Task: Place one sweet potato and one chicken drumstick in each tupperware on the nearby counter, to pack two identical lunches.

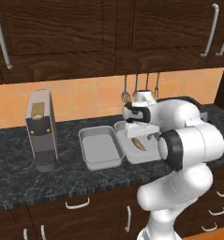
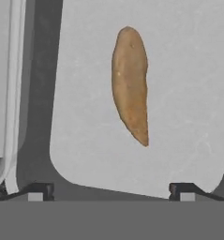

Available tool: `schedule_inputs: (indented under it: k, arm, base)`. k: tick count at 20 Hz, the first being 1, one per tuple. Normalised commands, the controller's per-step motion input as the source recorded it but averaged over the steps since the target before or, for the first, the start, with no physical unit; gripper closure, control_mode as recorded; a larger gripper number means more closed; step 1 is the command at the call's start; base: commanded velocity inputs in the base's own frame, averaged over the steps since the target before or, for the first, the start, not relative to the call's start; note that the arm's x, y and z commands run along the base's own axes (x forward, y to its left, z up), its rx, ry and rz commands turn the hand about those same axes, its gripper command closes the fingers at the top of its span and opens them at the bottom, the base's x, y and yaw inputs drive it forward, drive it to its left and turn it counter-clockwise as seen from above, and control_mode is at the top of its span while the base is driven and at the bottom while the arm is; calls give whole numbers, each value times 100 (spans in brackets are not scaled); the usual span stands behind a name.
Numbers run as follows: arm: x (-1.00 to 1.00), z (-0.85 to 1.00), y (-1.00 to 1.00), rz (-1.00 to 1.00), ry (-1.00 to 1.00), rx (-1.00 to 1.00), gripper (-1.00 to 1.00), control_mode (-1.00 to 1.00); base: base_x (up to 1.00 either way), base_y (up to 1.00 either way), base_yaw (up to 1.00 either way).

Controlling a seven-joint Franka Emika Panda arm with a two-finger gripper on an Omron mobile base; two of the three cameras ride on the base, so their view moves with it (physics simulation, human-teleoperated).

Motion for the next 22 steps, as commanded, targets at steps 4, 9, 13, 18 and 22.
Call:
schedule_inputs:
  k: [4, 9, 13, 18, 22]
  arm:
    - [-100, 33, 0, 0, -6, 1, -100, -100]
    - [-97, 79, 0, 0, -1, 0, -100, -100]
    - [-100, 100, 0, 0, -1, 0, -100, -100]
    - [-100, 82, 0, 0, -11, 0, -100, -100]
    - [-96, 31, 0, 0, -21, 1, -100, -100]
  base:
    - [0, 0, 0]
    - [0, 0, 0]
    - [0, 0, 0]
    - [0, 0, 0]
    - [0, 0, 0]
